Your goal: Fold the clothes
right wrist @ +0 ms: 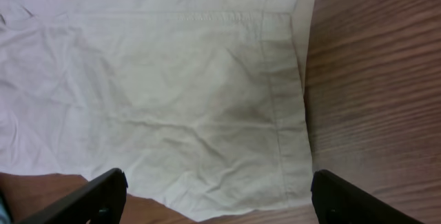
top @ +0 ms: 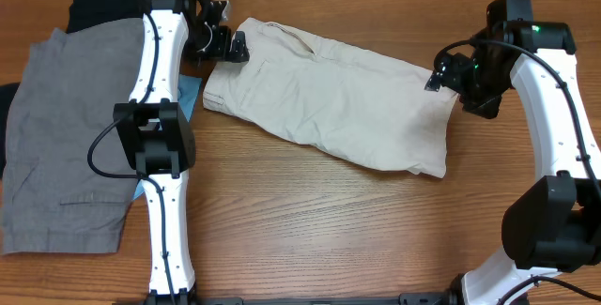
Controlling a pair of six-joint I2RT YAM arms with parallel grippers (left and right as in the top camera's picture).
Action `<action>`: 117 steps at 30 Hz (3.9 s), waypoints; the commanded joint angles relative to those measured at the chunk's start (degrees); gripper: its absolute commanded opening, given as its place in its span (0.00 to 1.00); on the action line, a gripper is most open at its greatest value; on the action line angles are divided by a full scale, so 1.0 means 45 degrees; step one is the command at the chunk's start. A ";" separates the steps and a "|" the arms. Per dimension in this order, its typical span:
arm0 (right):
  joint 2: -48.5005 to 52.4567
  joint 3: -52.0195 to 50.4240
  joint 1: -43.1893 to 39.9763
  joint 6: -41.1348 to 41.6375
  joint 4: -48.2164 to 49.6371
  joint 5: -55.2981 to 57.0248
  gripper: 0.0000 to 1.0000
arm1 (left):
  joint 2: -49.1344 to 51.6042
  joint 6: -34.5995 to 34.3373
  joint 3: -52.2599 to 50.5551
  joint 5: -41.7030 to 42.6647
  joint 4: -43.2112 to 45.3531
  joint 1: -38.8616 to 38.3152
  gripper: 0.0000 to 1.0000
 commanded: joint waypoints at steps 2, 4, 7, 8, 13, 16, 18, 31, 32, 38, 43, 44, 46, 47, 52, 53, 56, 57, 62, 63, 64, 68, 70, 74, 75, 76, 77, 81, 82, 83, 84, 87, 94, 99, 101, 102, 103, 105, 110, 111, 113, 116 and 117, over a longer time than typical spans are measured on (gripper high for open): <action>-0.0034 0.0097 0.0039 -0.0068 -0.0214 -0.0102 0.89 | 0.0583 0.0194 -0.0117 0.0957 -0.0194 0.0141 1.00; -0.0034 0.0097 0.0039 -0.0034 -0.0253 -0.0102 0.89 | 0.0787 0.0199 -0.0141 0.1598 -0.0350 0.0136 1.00; -0.0034 0.0097 0.0039 -0.0024 -0.0204 -0.0102 0.89 | 0.1137 0.0248 -0.0151 0.2560 -0.0646 0.0102 1.00; -0.0034 0.0097 0.0039 0.0005 -0.0189 -0.0102 0.88 | 0.1190 0.0253 -0.0160 0.2686 -0.0777 0.0053 1.00; -0.0034 0.0097 0.0039 0.0010 -0.0121 -0.0102 0.88 | 0.1399 0.0797 -0.0238 0.2880 -0.1710 -0.0306 1.00; -0.0034 0.0097 0.0039 0.0019 -0.0019 -0.0107 0.88 | 0.1399 0.1180 -0.0238 0.2822 -0.2361 -0.0563 0.97; -0.0034 0.0097 0.0039 0.0170 0.0049 -0.0102 0.88 | 0.1399 0.1200 -0.0248 0.2579 -0.2628 -0.0704 0.92; 0.0053 0.0015 0.0034 0.0306 0.0529 -0.0102 0.81 | 0.1399 0.0743 -0.0248 0.2521 -0.2759 -0.1394 0.04; 0.0053 0.0015 0.0034 0.0306 0.0563 -0.0102 0.80 | 0.1394 0.0695 -0.0238 0.2574 -0.2759 -0.1447 0.04; 0.0087 -0.0097 0.0039 0.0355 0.1243 -0.0962 0.76 | 0.0865 0.0180 0.0432 0.2409 -0.3439 -0.1214 0.04; 0.0112 -0.0971 0.0039 0.0408 0.2171 -0.1472 0.43 | -0.0335 -0.0369 0.1175 0.2414 -0.4114 -0.0690 0.04; 0.0112 -0.1224 0.0039 0.0408 0.2395 -0.1545 0.38 | -0.0588 -0.0398 0.1253 0.2404 -0.4221 -0.0636 0.04; 0.0112 -0.1797 0.0039 0.0437 0.2871 -0.1540 0.23 | -0.1200 -0.0423 0.1292 0.2229 -0.4391 -0.0549 0.04; 0.0112 -0.2123 0.0034 0.0578 0.3167 -0.1535 0.16 | -0.1491 -0.0520 0.1292 0.2040 -0.4444 -0.0529 0.04; 0.0117 -0.3871 0.0034 0.1025 0.4891 -0.1797 0.04 | -0.2803 -0.0636 0.1292 0.1433 -0.4551 -0.0525 0.04; 0.0121 -0.4396 0.0039 0.1030 0.5474 -0.2064 0.04 | -0.3143 -0.0636 0.1292 0.1443 -0.4541 -0.0525 0.04; 0.0141 -0.5299 0.0039 0.1035 0.6572 -0.2555 0.04 | -0.3677 -0.0636 0.1292 0.1438 -0.4532 -0.0539 0.04; 0.0165 -0.5581 0.0039 0.1035 0.6960 -0.2754 0.04 | -0.3818 -0.0636 0.1292 0.1443 -0.4546 -0.0549 0.04; 0.0257 -0.6271 0.0039 0.1020 0.8456 -0.3439 0.04 | -0.3973 -0.0627 0.1292 0.1418 -0.4789 -0.0690 0.04; 0.0257 -0.6271 0.0039 0.1020 0.8699 -0.3449 0.04 | -0.3973 -0.0622 0.1287 0.1375 -0.4881 -0.0743 0.04; 0.0257 -0.6271 0.0039 0.1015 0.8947 -0.3463 0.04 | -0.3973 -0.0622 0.1287 0.1311 -0.4930 -0.0797 0.04; 0.0267 -0.6271 0.0049 0.0918 1.0006 -0.3473 0.04 | -0.3973 -0.0622 0.1292 0.1069 -0.4949 -0.1039 0.04; 0.0321 -0.6271 0.0053 0.0918 1.0375 -0.3424 0.04 | -0.3973 -0.0622 0.1292 0.1069 -0.4940 -0.1127 0.04; 0.0821 -0.6271 0.0102 0.0923 1.0773 -0.3424 0.04 | -0.3978 -0.0627 0.1292 0.1073 -0.4906 -0.1248 0.04; 0.1030 -0.6271 0.0146 0.0918 1.0817 -0.3424 0.04 | -0.3978 -0.0627 0.1292 0.1073 -0.4901 -0.1268 0.04; 0.1292 -0.6271 0.0209 0.0923 1.0836 -0.3429 0.04 | -0.3978 -0.0631 0.1292 0.1073 -0.4901 -0.1273 0.04; 0.1583 -0.6271 0.0291 0.0918 1.0880 -0.3429 0.04 | -0.4007 -0.0636 0.1297 0.1073 -0.4911 -0.1273 0.04; 0.2521 -0.6271 0.0733 0.0928 1.1113 -0.3531 0.04 | -0.4172 -0.0729 0.1307 0.1069 -0.5056 -0.1273 0.04; 0.2701 -0.6271 0.0879 0.0937 1.1157 -0.3526 0.04 | -0.4240 -0.0729 0.1302 0.1059 -0.5139 -0.1273 0.04; 0.2851 -0.6271 0.1001 0.0986 1.1186 -0.3521 0.04 | -0.4313 -0.0729 0.1307 0.1059 -0.5212 -0.1273 0.04; 0.2987 -0.6271 0.1103 0.1030 1.1162 -0.3487 0.04 | -0.4337 -0.0729 0.1307 0.1054 -0.5265 -0.1273 0.04; 0.3099 -0.6271 0.1171 0.1311 1.0919 -0.3342 0.04 | -0.4357 -0.1001 0.1302 0.1069 -0.5319 -0.1394 0.04; 0.3099 -0.6271 0.1107 0.1316 1.0564 -0.3332 0.04 | -0.4260 -0.1948 0.1273 0.0699 -0.3803 -0.2739 0.04; 0.3099 -0.6271 0.1107 0.1360 1.0530 -0.3366 0.04 | -0.3779 -0.2997 0.1229 -0.0850 -0.2565 -0.4371 0.04; 0.3099 -0.6271 0.1107 0.1360 1.0496 -0.3434 0.04 | -0.3424 -0.3138 0.1229 -0.0865 -0.2123 -0.4886 0.04; 0.3099 -0.6271 0.1107 0.1360 1.0477 -0.3434 0.04 | -0.3167 -0.3298 0.1229 -0.0952 -0.1821 -0.5187 0.05; 0.3099 -0.6271 0.1107 0.1360 1.0472 -0.3434 0.04 | -0.2929 -0.3332 0.1229 -0.0962 -0.1540 -0.5425 0.06; 0.3099 -0.6271 0.1107 0.1360 1.0467 -0.3439 0.04 | -0.2526 -0.3555 0.1229 -0.0981 -0.1083 -0.5790 0.08; 0.2987 -0.6076 0.0918 0.1277 1.0452 -0.4167 0.04 | -0.1637 -0.4182 0.1229 -0.1214 -0.0384 -0.6295 0.12; 0.2827 -0.5931 0.0787 0.1098 1.0418 -0.4493 0.04 | -0.1462 -0.4294 0.1229 -0.1214 -0.0228 -0.6363 0.15; 0.2312 -0.5547 0.0427 0.0933 1.0224 -0.4925 0.04 | -0.1137 -0.4532 0.1229 -0.1122 0.0117 -0.6445 0.17; 0.1132 -0.4828 -0.0204 0.0913 0.9670 -0.5255 0.04 | -0.0899 -0.4546 0.1229 -0.0665 0.0544 -0.6557 0.17; 0.0651 -0.4517 -0.0437 0.0913 0.9384 -0.5255 0.04 | -0.0797 -0.4541 0.1229 -0.0471 0.0724 -0.6581 0.17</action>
